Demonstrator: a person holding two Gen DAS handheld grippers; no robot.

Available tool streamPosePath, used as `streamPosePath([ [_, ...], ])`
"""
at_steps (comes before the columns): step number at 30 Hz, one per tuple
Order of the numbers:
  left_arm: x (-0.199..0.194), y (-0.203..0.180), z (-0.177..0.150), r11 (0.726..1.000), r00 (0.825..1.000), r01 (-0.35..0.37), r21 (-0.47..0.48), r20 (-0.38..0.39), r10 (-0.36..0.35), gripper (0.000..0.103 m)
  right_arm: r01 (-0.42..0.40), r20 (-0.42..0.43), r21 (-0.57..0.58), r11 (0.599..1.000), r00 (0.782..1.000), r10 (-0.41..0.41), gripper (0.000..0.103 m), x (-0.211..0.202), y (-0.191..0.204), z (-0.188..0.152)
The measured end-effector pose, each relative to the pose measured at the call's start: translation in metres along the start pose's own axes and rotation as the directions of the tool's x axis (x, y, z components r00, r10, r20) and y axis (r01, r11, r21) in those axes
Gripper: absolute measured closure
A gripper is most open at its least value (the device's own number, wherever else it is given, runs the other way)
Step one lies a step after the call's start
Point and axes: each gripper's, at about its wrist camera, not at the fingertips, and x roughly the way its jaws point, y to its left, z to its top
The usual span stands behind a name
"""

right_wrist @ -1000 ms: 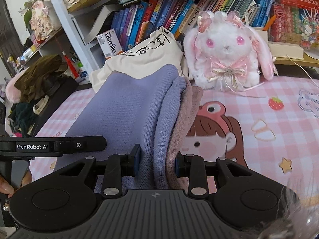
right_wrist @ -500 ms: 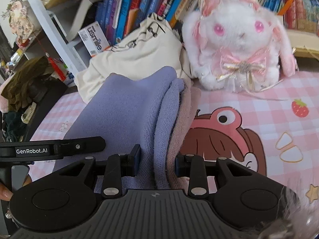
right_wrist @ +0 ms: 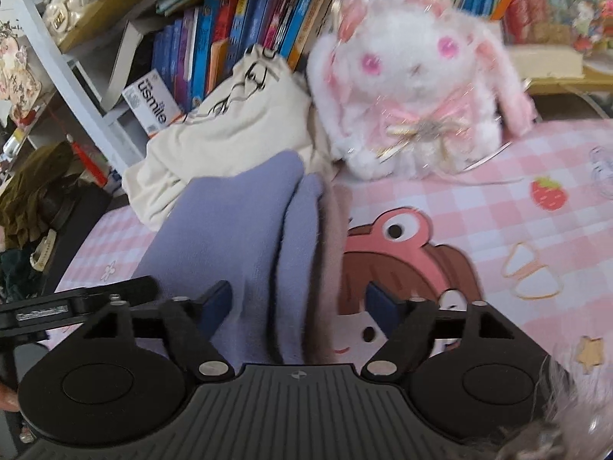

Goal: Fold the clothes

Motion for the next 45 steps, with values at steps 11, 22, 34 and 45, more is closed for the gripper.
streamPosePath([
  [11,-0.06,-0.027,-0.047,0.985,0.982,-0.172,0.03,0.088,0.168,0.009,0.109,0.049,-0.124,0.986,0.993,-0.104,0.011,-0.064,0.009,-0.05],
  [22,-0.099,-0.075,-0.12,0.949,0.955,-0.289,0.128,0.109,0.276,0.001,0.206,-0.011,-0.157,0.966,0.978,-0.21,0.003,-0.118,0.016,-0.12],
  [34,-0.114,-0.097,-0.135,0.935,0.95,-0.305,0.184,0.133,0.284,0.0,0.241,0.039,-0.188,0.952,0.971,-0.238,0.002,-0.147,0.018,-0.128],
  [45,-0.117,-0.094,-0.136,0.95,0.96,-0.271,0.158,0.117,0.255,0.0,0.254,0.026,-0.197,0.947,0.967,-0.254,0.002,-0.147,0.02,-0.13],
])
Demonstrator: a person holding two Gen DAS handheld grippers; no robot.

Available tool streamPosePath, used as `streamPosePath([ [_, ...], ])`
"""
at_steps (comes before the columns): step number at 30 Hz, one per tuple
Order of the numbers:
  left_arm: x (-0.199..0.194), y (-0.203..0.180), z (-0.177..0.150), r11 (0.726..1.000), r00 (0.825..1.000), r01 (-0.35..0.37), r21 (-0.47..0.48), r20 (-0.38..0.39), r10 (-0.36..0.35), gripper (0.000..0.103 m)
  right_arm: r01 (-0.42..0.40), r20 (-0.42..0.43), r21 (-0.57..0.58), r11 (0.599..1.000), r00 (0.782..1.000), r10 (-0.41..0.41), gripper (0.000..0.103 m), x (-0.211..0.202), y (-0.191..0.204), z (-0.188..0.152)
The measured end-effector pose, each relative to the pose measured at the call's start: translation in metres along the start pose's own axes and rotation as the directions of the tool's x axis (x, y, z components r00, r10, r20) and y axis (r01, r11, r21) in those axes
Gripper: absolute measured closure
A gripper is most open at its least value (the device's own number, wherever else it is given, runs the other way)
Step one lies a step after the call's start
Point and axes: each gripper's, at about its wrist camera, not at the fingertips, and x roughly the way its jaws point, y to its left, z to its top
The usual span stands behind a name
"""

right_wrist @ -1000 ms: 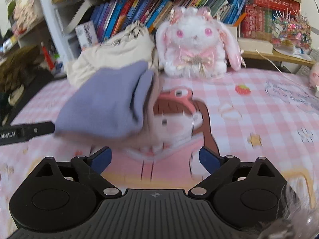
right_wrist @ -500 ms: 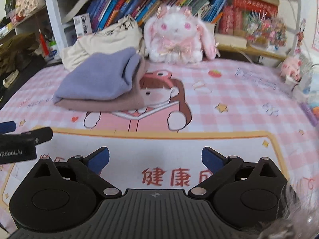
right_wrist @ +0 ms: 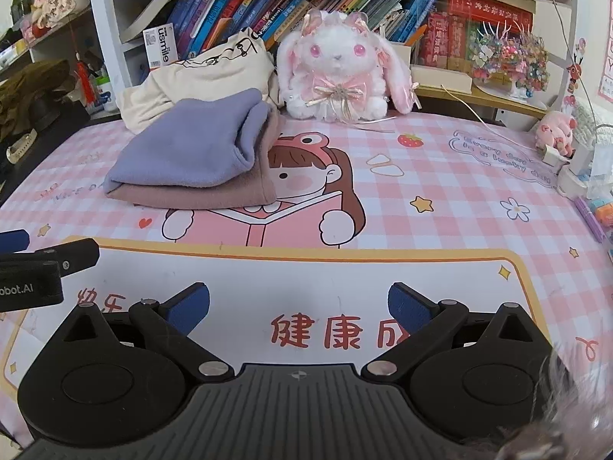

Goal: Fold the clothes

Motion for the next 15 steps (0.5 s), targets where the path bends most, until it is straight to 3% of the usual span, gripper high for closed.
streamPosePath([
  [15,0.0021,0.0027,0.0017,1.0,1.0,0.01,-0.005,-0.013,-0.01,0.0,0.006,0.004,-0.035,0.999,1.0,-0.006,0.002,0.0013,0.006,0.0016],
])
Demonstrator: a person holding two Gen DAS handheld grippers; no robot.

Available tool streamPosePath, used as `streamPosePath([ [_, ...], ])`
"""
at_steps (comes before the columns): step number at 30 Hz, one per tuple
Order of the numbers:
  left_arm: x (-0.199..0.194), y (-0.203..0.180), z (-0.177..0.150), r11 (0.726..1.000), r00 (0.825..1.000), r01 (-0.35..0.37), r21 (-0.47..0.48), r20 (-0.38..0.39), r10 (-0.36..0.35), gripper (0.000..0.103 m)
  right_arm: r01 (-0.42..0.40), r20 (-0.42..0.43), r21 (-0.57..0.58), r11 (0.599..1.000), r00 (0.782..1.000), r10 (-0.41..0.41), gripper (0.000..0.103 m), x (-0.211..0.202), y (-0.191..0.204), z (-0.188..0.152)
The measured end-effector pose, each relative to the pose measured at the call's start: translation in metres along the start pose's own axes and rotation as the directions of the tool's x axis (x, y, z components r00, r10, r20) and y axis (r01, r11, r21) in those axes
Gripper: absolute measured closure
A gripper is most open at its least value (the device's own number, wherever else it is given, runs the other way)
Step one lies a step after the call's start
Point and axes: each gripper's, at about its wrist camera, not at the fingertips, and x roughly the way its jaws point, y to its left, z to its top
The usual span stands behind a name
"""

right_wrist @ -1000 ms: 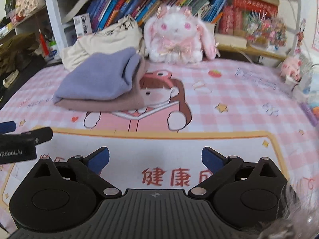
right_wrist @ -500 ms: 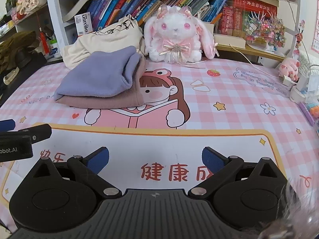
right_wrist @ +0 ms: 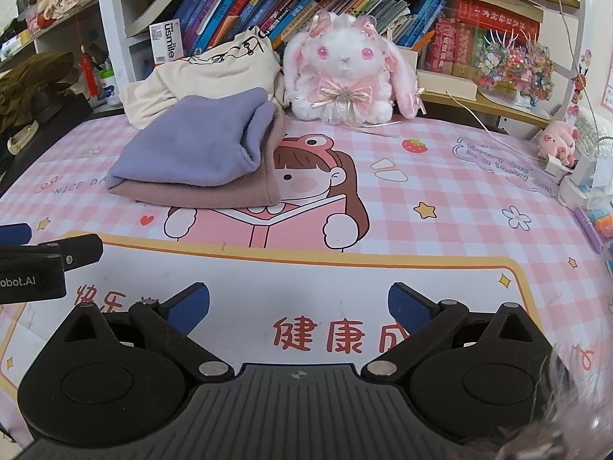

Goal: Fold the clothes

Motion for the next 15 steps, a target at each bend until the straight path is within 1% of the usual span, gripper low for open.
streamPosePath([
  [7,0.0011,0.0015,0.0001,1.0,1.0,0.026,-0.014,-0.004,-0.026,0.0,-0.003,-0.011,-0.006,1.0,1.0,0.003,0.002,0.002,0.0015,0.0007],
  [15,0.0049,0.0034,-0.0009,0.999,0.999,0.031,-0.035,-0.017,-0.031,0.0,-0.005,-0.028,-0.005,1.0,1.0,0.005,0.002,0.0056,0.0016,-0.0011],
])
